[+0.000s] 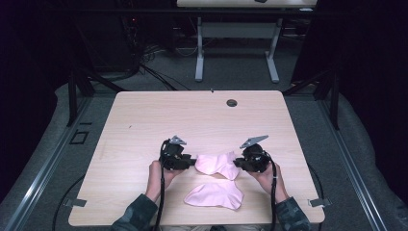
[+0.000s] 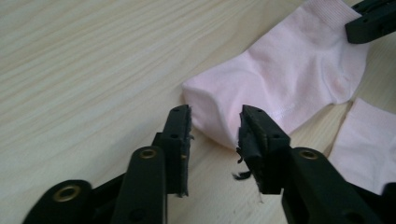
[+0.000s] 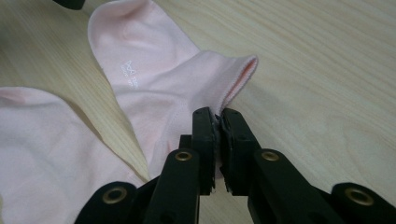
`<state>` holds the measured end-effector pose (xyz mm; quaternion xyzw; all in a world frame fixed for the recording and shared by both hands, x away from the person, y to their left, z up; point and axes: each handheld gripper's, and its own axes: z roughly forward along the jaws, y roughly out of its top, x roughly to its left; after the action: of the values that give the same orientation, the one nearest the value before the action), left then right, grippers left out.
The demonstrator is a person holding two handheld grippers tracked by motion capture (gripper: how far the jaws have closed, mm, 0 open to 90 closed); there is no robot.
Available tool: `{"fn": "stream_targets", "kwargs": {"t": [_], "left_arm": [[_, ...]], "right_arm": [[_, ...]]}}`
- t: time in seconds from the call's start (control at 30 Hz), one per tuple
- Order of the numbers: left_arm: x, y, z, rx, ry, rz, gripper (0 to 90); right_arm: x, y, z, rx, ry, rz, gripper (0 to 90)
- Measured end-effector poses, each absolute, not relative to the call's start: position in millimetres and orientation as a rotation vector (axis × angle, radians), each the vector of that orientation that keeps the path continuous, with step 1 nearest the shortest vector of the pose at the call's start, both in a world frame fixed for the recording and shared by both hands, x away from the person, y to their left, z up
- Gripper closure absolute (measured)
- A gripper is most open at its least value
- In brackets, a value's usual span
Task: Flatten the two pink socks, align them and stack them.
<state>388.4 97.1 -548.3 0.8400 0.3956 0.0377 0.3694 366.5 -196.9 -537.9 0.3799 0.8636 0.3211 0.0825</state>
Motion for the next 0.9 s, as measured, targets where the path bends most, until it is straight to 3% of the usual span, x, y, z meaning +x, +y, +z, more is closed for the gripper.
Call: {"fn": "stream_targets", "kwargs": {"t": [0.07, 0.13, 0.3, 0.6, 0.9], "left_arm": [[397.8, 90.4, -551.7, 2.165, 1.028, 0.074, 56.6], [402.7, 85.3, -554.2, 2.182, 1.028, 0.069, 59.7], [406.6, 78.8, -562.8, 2.251, 1.02, 0.081, 88.2], [388.5, 91.0, -540.0, 2.201, 0.997, 0.15, 89.0], [334.2, 109.1, -511.0, 2.054, 0.94, 0.154, 88.9]], "right_arm": [[366.6, -196.2, -538.2, 1.132, 2.578, 0.952, 84.7], [367.1, -195.5, -538.6, 1.126, 2.589, 0.948, 84.7], [367.2, -193.8, -539.6, 1.122, 2.593, 0.932, 84.7], [362.1, -198.1, -527.4, 1.102, 2.577, 0.983, 84.7], [329.3, -201.9, -494.4, 1.019, 2.62, 1.033, 84.5]]}}
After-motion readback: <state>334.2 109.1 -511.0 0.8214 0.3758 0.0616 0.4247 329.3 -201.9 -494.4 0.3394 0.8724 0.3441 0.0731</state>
